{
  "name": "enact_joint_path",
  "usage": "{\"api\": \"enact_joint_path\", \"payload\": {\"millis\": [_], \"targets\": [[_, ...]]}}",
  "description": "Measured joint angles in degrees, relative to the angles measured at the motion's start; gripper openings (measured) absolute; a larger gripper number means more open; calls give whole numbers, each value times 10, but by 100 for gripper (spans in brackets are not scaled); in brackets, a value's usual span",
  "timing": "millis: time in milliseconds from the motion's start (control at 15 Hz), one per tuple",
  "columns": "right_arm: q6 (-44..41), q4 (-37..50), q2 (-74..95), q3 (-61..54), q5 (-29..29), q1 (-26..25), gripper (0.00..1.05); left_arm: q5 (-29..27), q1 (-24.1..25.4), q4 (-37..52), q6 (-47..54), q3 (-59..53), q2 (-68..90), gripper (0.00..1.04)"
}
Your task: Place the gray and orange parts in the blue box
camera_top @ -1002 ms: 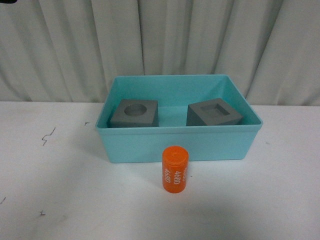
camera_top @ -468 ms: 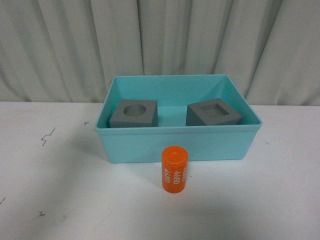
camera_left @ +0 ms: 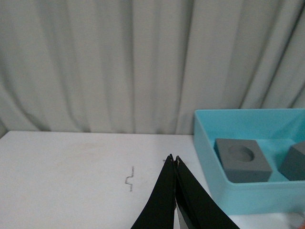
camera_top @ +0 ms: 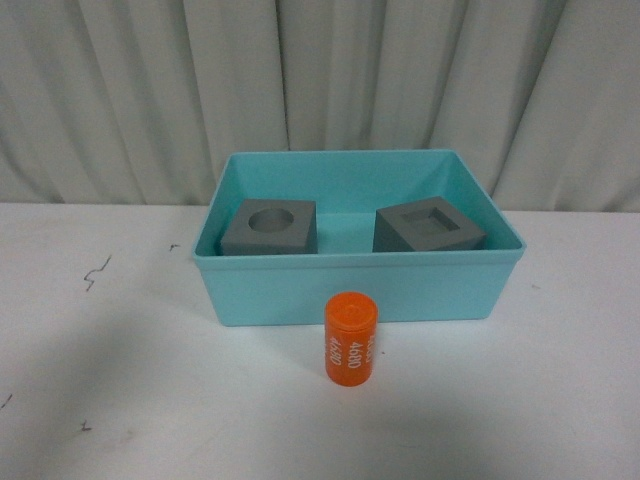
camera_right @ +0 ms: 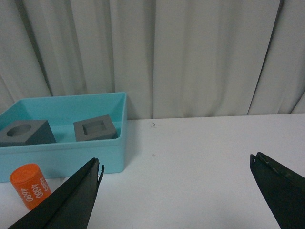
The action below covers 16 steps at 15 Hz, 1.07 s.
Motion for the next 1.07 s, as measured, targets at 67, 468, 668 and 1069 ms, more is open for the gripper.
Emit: {"api": "enact_joint_path", "payload": {"millis": [67, 468, 668, 1069], "targets": [[0, 0, 0, 0, 0, 0, 98, -2, 7, -13, 0, -16, -24, 2], [0, 0, 0, 0, 0, 0, 98, 6, 2, -96, 0, -67, -155, 2], [0, 0, 0, 0, 0, 0, 98, 6, 2, -112, 0, -89, -195, 2], [0, 0, 0, 0, 0, 0, 98, 6, 2, -218, 0, -89, -314, 2]]}}
